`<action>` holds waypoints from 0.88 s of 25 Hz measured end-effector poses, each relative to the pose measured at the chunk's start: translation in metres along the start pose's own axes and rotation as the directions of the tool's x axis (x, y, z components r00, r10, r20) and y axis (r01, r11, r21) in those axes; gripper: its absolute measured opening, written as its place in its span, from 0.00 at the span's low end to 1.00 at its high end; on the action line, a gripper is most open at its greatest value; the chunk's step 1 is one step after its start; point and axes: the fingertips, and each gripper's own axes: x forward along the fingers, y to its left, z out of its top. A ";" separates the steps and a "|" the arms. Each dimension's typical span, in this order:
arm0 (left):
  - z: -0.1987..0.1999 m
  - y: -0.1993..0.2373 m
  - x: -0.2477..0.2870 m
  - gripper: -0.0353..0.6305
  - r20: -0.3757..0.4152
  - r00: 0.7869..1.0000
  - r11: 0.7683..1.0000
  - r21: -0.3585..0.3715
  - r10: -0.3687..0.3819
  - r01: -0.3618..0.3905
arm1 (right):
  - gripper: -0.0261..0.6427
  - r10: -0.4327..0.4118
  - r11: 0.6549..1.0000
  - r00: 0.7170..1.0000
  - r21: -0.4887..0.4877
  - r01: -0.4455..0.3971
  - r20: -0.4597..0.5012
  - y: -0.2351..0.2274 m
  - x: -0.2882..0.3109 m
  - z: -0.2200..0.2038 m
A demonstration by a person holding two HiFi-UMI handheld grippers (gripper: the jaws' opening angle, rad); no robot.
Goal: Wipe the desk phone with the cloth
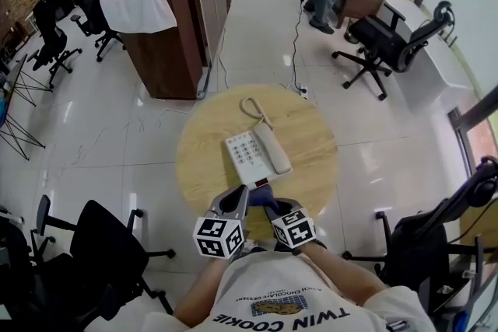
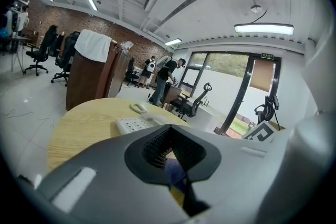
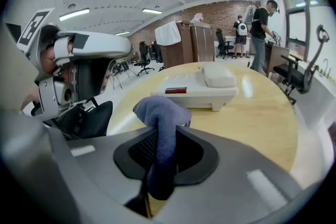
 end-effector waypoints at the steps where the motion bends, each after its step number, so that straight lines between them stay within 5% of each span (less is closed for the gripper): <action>1: 0.000 -0.001 0.002 0.04 -0.002 1.000 1.000 0.002 -0.003 0.003 | 0.14 -0.011 1.000 1.000 0.010 0.011 0.002 -0.006 -0.002 -0.001; 22: 0.008 -0.018 0.032 0.04 -0.018 0.998 0.998 0.029 -0.053 0.053 | 0.14 -0.174 0.973 0.985 0.155 0.170 0.015 -0.089 -0.042 -0.020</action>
